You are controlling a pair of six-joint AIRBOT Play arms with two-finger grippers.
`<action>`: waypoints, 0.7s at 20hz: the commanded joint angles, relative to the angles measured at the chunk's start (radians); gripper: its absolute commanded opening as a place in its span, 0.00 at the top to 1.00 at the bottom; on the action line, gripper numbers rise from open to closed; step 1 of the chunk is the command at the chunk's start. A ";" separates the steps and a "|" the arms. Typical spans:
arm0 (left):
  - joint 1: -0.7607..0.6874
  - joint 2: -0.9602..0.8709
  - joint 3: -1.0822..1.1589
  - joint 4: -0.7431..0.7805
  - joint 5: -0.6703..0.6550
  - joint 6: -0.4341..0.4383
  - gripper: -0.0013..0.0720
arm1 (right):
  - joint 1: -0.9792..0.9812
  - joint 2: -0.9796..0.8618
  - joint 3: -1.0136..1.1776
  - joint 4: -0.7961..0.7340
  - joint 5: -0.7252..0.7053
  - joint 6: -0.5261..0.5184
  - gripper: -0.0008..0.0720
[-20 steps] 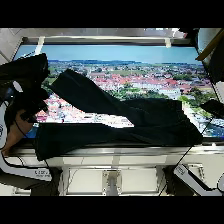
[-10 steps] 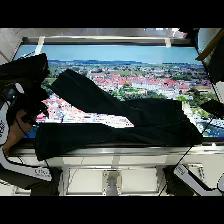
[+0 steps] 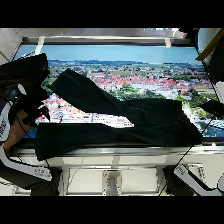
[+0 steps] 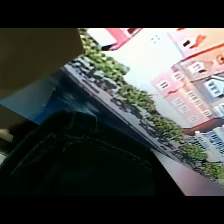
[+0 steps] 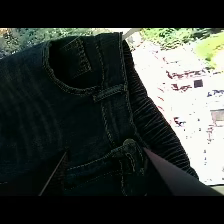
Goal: Fold the clothes and pants, and hang the long-sleeved shirts on hangers.
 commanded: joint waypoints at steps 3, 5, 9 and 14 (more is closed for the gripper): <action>-0.001 -0.021 -0.002 0.003 -0.022 0.000 0.18 | 0.001 0.000 0.001 0.001 0.000 0.000 0.32; -0.001 -0.022 -0.002 0.004 -0.019 0.000 0.20 | 0.001 0.000 0.001 0.001 0.000 0.000 0.32; -0.001 -0.024 -0.002 0.026 -0.007 0.000 0.68 | 0.001 0.000 0.001 0.001 0.000 0.000 0.32; -0.003 -0.035 -0.002 0.035 0.007 0.010 0.96 | 0.001 0.000 0.001 0.001 0.000 0.000 0.32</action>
